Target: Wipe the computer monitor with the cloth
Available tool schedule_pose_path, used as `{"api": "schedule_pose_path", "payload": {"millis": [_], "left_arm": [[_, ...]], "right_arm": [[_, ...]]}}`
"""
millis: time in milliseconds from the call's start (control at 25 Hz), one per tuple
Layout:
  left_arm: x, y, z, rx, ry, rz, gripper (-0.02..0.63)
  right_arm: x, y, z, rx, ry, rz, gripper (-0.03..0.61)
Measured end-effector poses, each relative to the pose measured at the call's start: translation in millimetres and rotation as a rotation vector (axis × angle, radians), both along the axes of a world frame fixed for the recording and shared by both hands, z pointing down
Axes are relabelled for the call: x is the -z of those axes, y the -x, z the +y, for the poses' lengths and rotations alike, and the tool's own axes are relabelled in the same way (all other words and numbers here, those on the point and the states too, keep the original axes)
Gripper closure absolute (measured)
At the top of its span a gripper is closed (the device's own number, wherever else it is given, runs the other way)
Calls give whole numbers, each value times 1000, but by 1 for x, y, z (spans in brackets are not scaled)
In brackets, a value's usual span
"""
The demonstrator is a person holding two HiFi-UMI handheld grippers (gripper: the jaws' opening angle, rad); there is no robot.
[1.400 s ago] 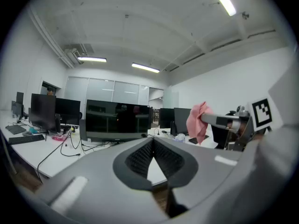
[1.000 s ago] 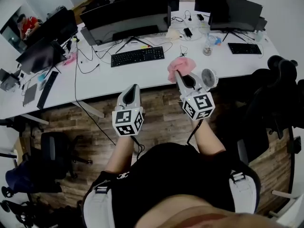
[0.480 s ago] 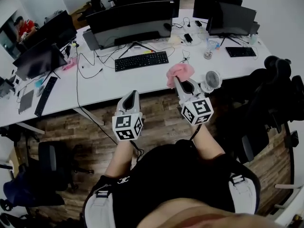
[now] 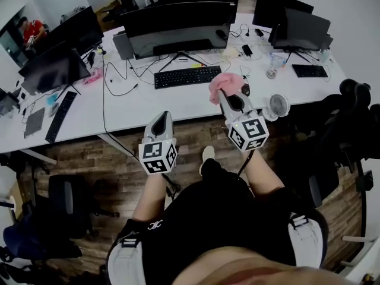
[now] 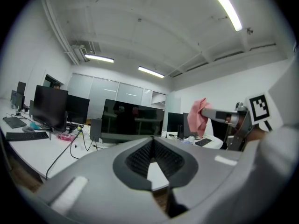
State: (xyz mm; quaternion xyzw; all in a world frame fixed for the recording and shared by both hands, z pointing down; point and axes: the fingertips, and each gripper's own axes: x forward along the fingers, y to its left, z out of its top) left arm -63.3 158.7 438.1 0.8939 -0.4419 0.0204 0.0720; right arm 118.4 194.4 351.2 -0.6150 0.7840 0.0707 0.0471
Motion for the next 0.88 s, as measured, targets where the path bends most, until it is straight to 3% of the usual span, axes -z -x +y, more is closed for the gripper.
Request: {"api": "schedule_pose_path", "payload": {"millis": [240,880], "left_arm": [[-4,-8,-54,24,-37,-9,563],[3,-67,-268,109,15,-77,563]], "right_arm": [[-9,-8,-67,39,-9,-30,563],[-11,-52,-299,195,23,-50,563]]}}
